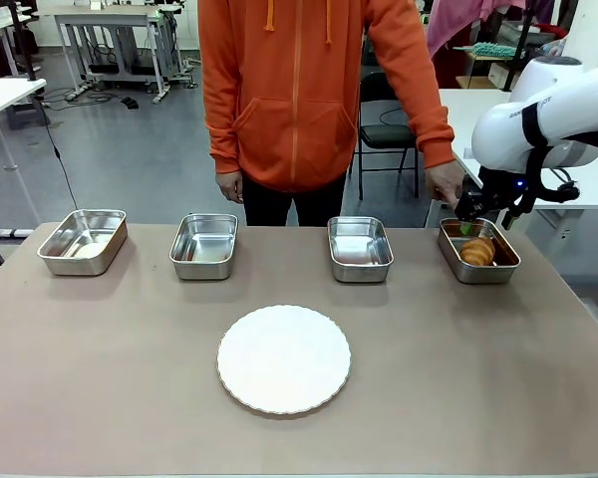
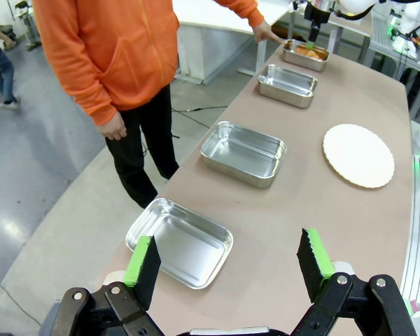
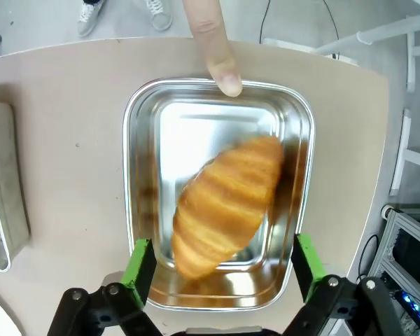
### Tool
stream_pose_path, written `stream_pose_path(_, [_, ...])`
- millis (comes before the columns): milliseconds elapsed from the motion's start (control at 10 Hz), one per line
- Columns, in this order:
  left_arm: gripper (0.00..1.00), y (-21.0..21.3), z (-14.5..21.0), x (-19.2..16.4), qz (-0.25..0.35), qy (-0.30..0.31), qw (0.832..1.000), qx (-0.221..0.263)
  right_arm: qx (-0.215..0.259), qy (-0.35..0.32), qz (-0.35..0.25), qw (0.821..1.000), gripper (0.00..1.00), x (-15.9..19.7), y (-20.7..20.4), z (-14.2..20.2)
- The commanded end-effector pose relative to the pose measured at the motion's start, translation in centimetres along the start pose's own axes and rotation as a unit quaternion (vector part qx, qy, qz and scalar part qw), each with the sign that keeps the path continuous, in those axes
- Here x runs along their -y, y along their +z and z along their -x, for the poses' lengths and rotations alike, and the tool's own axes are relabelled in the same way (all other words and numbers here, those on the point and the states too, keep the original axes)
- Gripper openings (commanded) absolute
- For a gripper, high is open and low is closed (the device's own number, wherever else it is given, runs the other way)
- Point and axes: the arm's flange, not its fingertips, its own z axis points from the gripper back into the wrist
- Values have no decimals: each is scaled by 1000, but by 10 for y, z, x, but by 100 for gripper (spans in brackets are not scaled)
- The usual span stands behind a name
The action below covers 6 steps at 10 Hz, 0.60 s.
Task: Place the bread in the container.
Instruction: Place the Butter Roll into the Airtight Container indicated by the human.
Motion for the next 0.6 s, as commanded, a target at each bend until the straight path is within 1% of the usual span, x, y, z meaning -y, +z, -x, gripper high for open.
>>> stream_pose_path(0, [100, 1, -2, 2, 3, -6, 1000, 4, 0, 0, 0, 1000, 100, 1, 0, 0])
stream_pose_path(500, [100, 1, -2, 2, 3, -6, 1000, 4, 0, 0, 0, 1000, 100, 1, 0, 0])
